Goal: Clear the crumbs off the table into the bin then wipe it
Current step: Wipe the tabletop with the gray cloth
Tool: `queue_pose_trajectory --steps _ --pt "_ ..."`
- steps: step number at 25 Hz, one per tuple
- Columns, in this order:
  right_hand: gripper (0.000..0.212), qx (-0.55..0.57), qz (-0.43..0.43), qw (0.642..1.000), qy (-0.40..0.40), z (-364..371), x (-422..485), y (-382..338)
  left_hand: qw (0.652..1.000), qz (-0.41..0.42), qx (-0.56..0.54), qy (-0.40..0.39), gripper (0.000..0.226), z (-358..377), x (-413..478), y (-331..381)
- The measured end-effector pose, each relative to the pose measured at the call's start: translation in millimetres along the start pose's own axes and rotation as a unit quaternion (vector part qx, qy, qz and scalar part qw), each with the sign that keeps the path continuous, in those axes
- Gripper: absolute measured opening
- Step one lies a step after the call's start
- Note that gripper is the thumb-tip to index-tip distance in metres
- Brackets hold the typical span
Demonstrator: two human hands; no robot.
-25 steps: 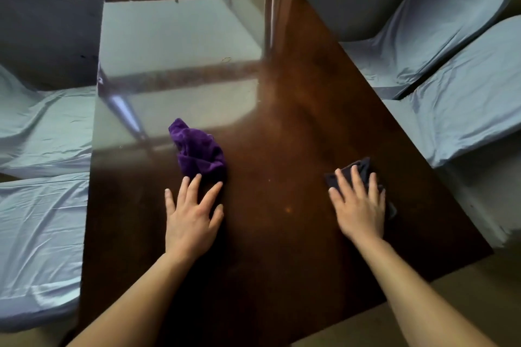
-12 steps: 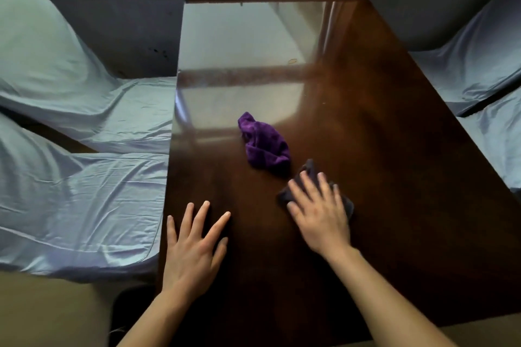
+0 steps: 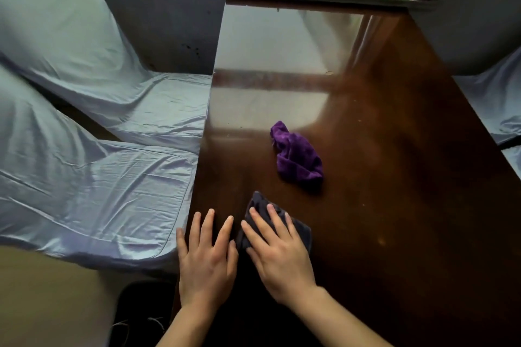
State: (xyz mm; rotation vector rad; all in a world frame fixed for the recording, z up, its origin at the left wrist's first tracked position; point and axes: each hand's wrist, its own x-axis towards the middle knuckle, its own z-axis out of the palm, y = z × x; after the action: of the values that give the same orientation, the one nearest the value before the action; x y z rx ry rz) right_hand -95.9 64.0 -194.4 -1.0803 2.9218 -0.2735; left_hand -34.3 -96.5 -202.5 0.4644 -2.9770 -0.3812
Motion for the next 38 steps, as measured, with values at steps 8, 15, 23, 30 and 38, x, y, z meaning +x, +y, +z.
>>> queue_pose_trajectory --steps 8,15,23,30,38 --pt "0.053 0.036 -0.010 0.998 -0.058 13.1 167.7 3.2 0.999 -0.004 -0.023 0.040 0.053 1.1 0.4 0.0" --pt "0.050 0.046 0.120 0.991 -0.037 11.4 288.5 22.1 0.993 -0.007 -0.075 0.087 0.050 2.6 4.6 -4.0" --pt "0.053 0.040 0.091 0.994 -0.040 11.8 196.1 11.8 0.993 -0.042 -0.110 0.027 0.054 -19.8 7.7 4.6" --pt "0.057 0.052 0.196 0.979 -0.020 12.3 187.5 -13.2 0.997 -0.012 -0.073 0.011 0.056 -17.0 3.3 3.9" --pt "0.059 0.151 0.154 0.974 -0.074 -15.8 182.0 1.9 0.998 -0.027 -0.049 -0.010 0.054 -18.4 5.1 7.7"
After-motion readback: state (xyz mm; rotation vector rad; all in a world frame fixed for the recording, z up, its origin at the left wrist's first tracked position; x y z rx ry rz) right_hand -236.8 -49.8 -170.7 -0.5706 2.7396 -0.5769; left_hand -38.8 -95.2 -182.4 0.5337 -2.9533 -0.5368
